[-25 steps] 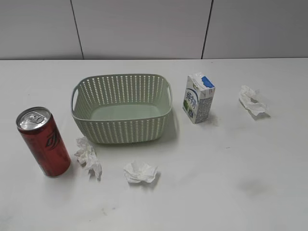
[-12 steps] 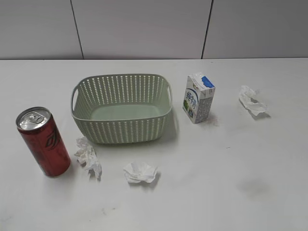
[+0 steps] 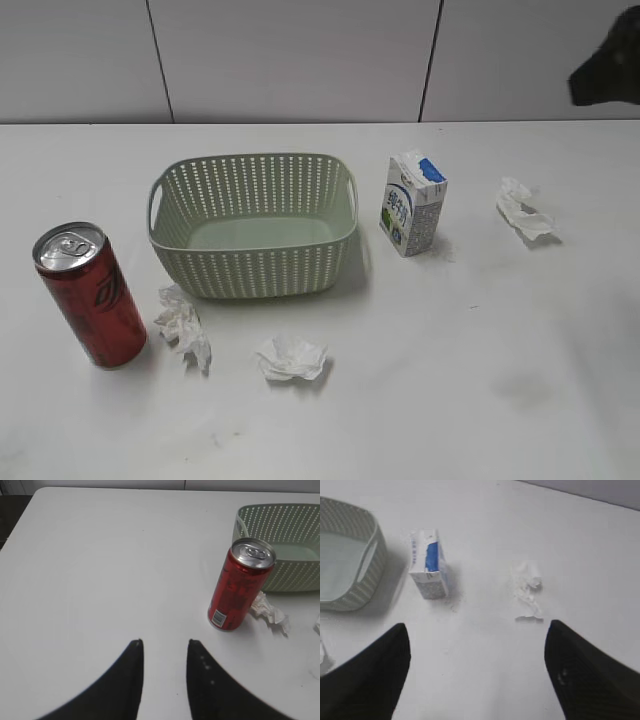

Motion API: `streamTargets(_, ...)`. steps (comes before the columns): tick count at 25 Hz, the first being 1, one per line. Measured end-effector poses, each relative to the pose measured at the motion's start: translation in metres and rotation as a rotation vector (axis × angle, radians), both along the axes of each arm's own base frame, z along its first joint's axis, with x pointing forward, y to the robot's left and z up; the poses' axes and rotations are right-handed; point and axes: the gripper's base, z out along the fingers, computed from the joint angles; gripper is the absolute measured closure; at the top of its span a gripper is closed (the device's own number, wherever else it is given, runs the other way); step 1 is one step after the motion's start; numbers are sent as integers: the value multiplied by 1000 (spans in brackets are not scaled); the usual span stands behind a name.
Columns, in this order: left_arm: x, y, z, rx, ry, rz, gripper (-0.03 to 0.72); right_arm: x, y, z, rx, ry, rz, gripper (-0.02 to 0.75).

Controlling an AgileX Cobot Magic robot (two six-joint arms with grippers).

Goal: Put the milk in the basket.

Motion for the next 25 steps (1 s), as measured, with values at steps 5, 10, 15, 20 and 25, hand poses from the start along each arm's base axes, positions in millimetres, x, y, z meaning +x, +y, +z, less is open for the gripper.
streamTargets(5, 0, 0, 0, 0, 0, 0, 451, 39, 48, -15, -41, 132, 113, 88)
streamTargets(10, 0, 0, 0, 0, 0, 0, 452, 77, 86, -36, -68, 227, 160, 93)
streamTargets(15, 0, 0, 0, 0, 0, 0, 452, 115, 104, -67, -105, 309, 142, 97)
streamTargets(20, 0, 0, 0, 0, 0, 0, 452, 139, 115, -110, -141, 392, 131, 99)
streamTargets(25, 0, 0, 0, 0, 0, 0, 453, 154, 121, -150, -170, 442, 130, 100)
